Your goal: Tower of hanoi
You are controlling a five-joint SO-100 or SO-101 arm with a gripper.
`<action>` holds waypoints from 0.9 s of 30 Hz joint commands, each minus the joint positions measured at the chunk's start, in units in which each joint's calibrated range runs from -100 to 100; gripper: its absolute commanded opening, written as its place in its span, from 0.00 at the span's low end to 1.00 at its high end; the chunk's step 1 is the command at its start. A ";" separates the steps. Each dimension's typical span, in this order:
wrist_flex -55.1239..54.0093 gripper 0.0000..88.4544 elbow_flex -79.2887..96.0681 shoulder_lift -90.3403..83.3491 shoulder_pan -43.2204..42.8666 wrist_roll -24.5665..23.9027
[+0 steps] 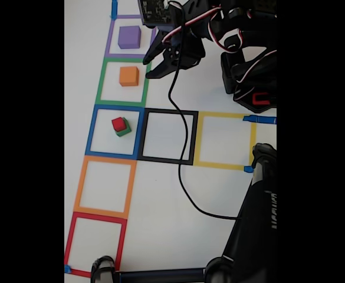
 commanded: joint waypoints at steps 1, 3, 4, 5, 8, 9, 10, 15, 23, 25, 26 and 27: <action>-20.84 0.28 9.41 3.26 1.94 0.36; -29.67 0.31 13.68 5.52 1.94 0.36; -33.23 0.32 15.13 6.90 1.94 0.36; -38.74 0.33 17.23 8.51 1.65 0.36; -50.32 0.34 21.86 12.55 0.89 0.36; -54.69 0.34 23.77 13.84 0.60 0.36; -57.53 0.34 25.04 14.89 0.41 0.36; -70.24 0.34 29.95 20.62 -0.94 0.36; -88.46 0.35 31.95 35.40 -1.80 0.36; -93.48 0.35 31.86 40.73 -1.32 0.36; -95.74 0.35 31.68 43.31 -1.22 0.36; -97.69 0.35 31.32 45.57 -1.22 0.36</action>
